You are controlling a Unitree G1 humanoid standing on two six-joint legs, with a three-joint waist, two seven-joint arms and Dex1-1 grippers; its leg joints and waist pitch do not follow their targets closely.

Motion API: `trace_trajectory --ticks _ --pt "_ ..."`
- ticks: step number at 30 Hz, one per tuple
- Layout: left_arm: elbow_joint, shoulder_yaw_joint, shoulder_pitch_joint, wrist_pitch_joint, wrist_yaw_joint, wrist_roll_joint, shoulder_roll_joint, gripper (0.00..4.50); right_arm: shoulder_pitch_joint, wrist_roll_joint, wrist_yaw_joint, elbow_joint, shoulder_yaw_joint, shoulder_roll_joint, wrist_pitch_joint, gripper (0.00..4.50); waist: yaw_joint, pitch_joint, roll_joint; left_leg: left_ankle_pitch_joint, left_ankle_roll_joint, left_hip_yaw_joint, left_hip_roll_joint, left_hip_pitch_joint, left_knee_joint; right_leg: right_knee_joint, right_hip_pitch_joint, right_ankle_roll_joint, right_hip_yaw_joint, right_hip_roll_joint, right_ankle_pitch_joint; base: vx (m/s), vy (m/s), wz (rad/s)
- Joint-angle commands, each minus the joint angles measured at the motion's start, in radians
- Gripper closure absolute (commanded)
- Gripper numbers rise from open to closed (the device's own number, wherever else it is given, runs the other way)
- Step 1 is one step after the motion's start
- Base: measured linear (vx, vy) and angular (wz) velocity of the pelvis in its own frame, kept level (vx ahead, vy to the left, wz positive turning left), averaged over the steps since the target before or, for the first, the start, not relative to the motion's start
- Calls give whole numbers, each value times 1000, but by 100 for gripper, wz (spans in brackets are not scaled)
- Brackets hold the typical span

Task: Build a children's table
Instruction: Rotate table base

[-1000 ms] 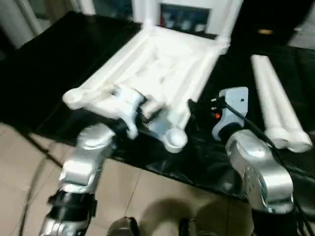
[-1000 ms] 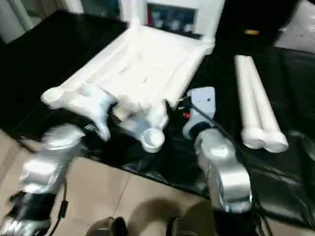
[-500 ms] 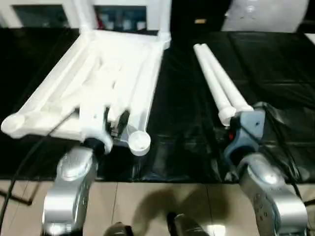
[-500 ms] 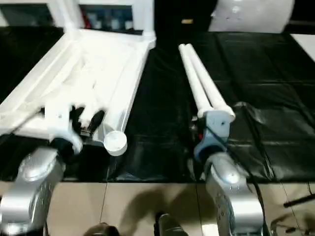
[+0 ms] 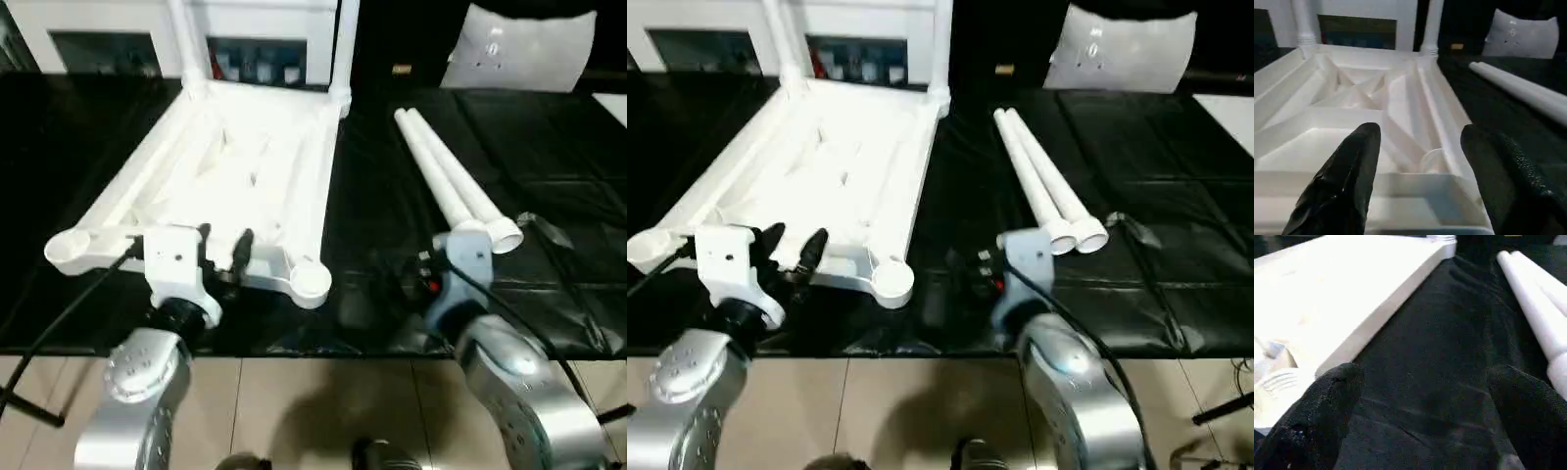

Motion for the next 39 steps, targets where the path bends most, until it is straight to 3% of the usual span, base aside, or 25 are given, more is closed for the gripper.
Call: trace_trajectory --ticks 1,3,5,7,8,9,10,11,12,13,15,18,23,26,28,30,31,32,33,34,35,36,37,38,39 --pt "5 -16 4 -13 13 21 5 128 -3 8 -6 6 -33 10 -28 0 -5 -54 0 -219 -31 -48 92 -5 -133 -53 36 -101 29 -64 -384 0 0 0" --pt "19 -23 -10 -14 25 41 15 128 -5 3 -19 10 -35 14 -36 0 0 -57 2 -152 -5 -41 95 -2 -133 -51 33 -135 28 -56 -287 0 0 0" --pt "30 -15 -30 10 23 32 21 128 -1 6 -23 5 -34 17 -38 0 -1 -59 22 -148 -40 -52 107 4 -136 -39 32 -144 13 -35 -241 30 -61 8" --pt "33 -16 -35 14 25 39 27 128 1 10 -24 3 -36 21 -39 0 -13 -67 32 -139 -55 -79 146 26 -153 -25 25 -155 -28 1 -146 50 -73 8" --pt "30 -7 -44 39 33 42 34 128 5 11 -25 -2 -37 26 -37 0 -18 -74 49 -21 71 -108 200 29 -171 10 13 -167 -56 -5 -85 61 -107 11" --pt "28 -3 -45 40 31 36 33 128 7 11 -21 -4 -36 24 -37 0 -18 -75 47 -1 125 -105 201 25 -168 12 13 -181 -61 -11 -85 61 -107 11" --pt "28 -2 -46 41 31 35 33 128 7 11 -20 -4 -35 23 -37 0 -19 -77 42 17 185 -101 193 16 -163 8 17 -203 -60 -20 -89 41 -150 7" --pt "26 1 -49 24 16 26 41 128 9 9 -7 -5 -27 18 -41 0 -11 -80 26 11 262 -52 119 -9 -112 -43 25 -278 -41 -41 -122 15 -154 6" --pt "26 -3 -51 38 12 33 52 128 11 8 -4 -5 -25 17 -42 0 11 -90 0 7 216 -8 25 -33 -48 -90 65 -272 -3 -84 -279 15 -154 6" --pt "26 -5 -52 50 15 37 56 128 11 9 -6 -5 -24 17 -42 0 27 -90 -1 29 175 -14 34 -34 -52 -100 71 -233 11 -106 -375 2 -148 12" --pt "31 3 -56 21 -5 3 50 128 13 5 -2 -3 -13 9 -45 0 34 -81 1 62 87 -18 53 -36 -95 -91 57 -72 -14 -58 -531 5 -153 10" --pt "38 2 -55 12 -10 4 59 128 11 0 1 -1 -5 5 -49 0 29 -81 16 29 43 -21 77 -31 -116 -82 50 -15 -38 -31 -471 -7 -94 2" --pt "37 17 -52 20 -3 -3 58 128 1 -7 9 8 11 -5 -61 0 14 -66 28 -263 -24 -26 96 19 -139 -98 43 11 -63 -23 -692 -2 -11 0" --pt "37 22 -55 23 -2 -6 60 128 -4 -5 15 10 16 -6 -63 0 -12 -46 35 -477 -24 -38 101 68 -147 -112 36 2 -100 -12 -774 0 0 0" --pt "37 28 -55 24 -2 -11 65 128 -8 -5 21 9 24 -9 -65 0 -24 -43 40 -523 -22 -46 114 68 -158 -105 56 -8 -109 -20 -720 0 0 0" --pt "36 30 -54 23 -3 -13 68 128 -9 -8 24 9 29 -10 -66 0 -27 -52 39 -487 -21 -40 105 70 -156 -102 67 -32 -93 -35 -698 0 0 0" --pt "35 31 -53 24 -3 -13 69 128 -9 -8 24 11 30 -10 -66 0 -27 -60 35 -404 -12 -32 94 60 -153 -98 80 -69 -78 -42 -680 0 0 0" --pt "34 32 -53 26 -3 -14 70 128 -9 -5 25 12 31 -9 -57 0 -20 -73 32 -253 16 -21 84 29 -150 -90 112 -111 -60 -46 -637 64 17 2" --pt "33 32 -53 27 -4 -14 71 128 -8 -2 27 12 33 -9 -53 0 -27 -80 42 -222 1 -2 91 68 -145 -94 90 -131 -42 -26 -608 64 17 2" --pt "32 32 -52 28 -4 -12 75 128 -7 4 27 13 34 -8 -42 0 -23 -80 37 -195 -7 -3 97 77 -150 -78 87 -158 -43 -18 -534 109 14 -15" --pt "31 32 -52 29 -5 -11 78 128 -6 7 26 13 34 -8 -35 0 -25 -78 45 -191 -59 3 132 137 -173 -42 49 -192 -40 15 -394 141 4 -45" --pt "29 32 -50 30 -5 -11 79 128 -5 8 26 12 35 -8 -36 0 -27 -72 40 -200 -67 3 151 149 -184 -24 36 -203 -45 18 -336 141 4 -45" --pt "28 33 -49 31 -6 -13 80 128 -3 9 27 12 36 -8 -38 0 -18 -69 42 -253 -83 30 161 198 -191 -2 -1 -251 -46 10 -263 145 -2 -51" --pt "25 33 -47 34 -7 -14 82 128 -1 10 28 9 36 -6 -43 0 -14 -63 16 -296 -90 78 97 170 -162 -19 40 -310 -1 19 -269 181 -8 -46" --pt "22 33 -44 33 -9 -15 84 128 2 8 30 5 38 -8 -49 0 33 -53 -22 -221 -5 44 27 35 -71 -60 171 -358 93 -52 -365 181 -8 -46"
